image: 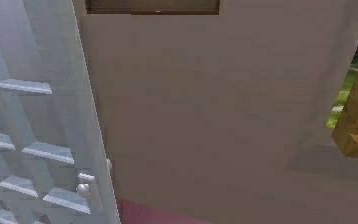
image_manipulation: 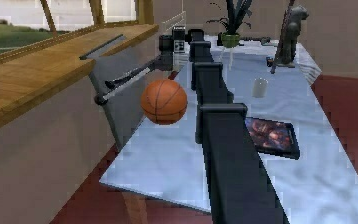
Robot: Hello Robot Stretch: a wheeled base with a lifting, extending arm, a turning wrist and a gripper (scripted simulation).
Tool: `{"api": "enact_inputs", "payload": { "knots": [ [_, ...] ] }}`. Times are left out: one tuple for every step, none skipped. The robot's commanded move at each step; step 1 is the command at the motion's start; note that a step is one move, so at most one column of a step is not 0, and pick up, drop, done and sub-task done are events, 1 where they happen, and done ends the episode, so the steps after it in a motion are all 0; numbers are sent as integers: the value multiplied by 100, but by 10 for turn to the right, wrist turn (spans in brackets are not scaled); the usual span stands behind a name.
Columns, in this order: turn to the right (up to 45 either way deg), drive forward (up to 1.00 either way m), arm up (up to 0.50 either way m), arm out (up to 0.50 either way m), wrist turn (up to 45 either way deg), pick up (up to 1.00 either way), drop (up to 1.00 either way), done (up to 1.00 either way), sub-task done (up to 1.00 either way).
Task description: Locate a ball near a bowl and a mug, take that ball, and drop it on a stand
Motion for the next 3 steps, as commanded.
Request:
{"api": "enact_inputs", "payload": {
  "knots": [
    [0, 0, 0, 0, 450, 0, 0, 0, 0],
    [0, 0, 0, 0, 330, 0, 0, 0, 0],
    [0, 0, -20, 0, 0, 0, 0, 0, 0]
  ]
}}
